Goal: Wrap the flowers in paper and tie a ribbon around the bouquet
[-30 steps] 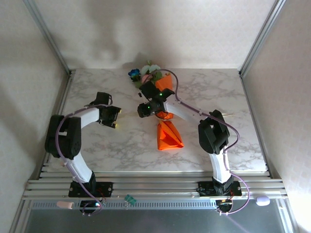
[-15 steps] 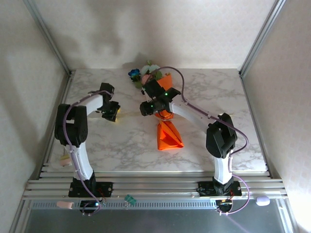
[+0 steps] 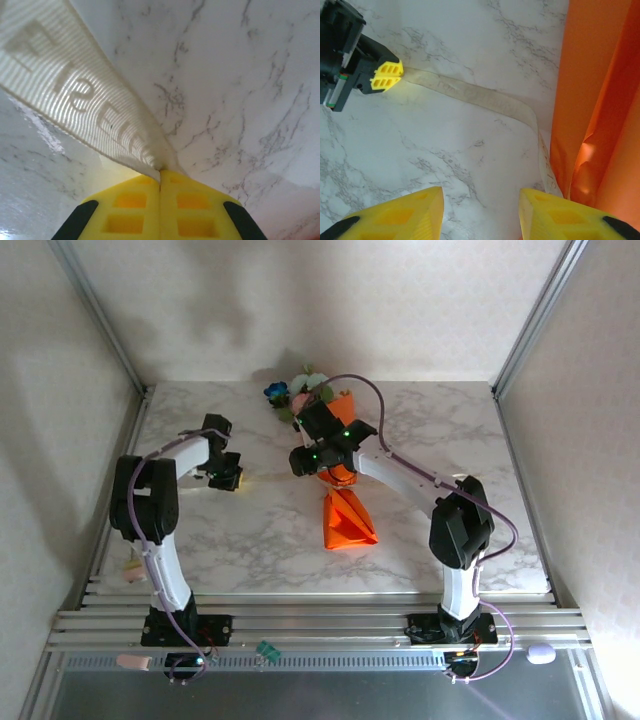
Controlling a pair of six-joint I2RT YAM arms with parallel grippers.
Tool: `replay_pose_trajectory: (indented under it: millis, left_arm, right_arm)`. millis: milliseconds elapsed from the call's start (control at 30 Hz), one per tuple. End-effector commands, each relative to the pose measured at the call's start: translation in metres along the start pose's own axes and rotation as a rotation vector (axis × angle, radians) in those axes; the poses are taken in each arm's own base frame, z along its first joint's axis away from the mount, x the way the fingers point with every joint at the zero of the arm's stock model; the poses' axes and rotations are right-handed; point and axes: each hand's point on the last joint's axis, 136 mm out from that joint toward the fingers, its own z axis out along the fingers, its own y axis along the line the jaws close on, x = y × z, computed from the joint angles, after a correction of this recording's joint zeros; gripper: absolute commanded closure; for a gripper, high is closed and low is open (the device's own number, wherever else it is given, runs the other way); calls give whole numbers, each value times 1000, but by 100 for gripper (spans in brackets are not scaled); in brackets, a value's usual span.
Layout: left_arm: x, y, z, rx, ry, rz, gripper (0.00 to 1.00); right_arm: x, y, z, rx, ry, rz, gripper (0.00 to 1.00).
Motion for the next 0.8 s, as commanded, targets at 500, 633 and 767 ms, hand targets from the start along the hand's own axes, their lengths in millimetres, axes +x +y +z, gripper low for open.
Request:
replay_pose_trajectory:
  millis: [500, 633, 767]
  left_arm:
    - [157, -104, -121, 636, 297, 263, 100]
    - [192, -109, -124, 632, 393, 287, 100]
    - [206, -117, -132, 648, 411, 300, 100]
  right_arm:
    - [-37, -36, -59, -118, -147, 120, 55]
    - [-30, -34, -63, -200, -152, 68, 53]
    - [-17, -34, -58, -221, -158, -8, 49]
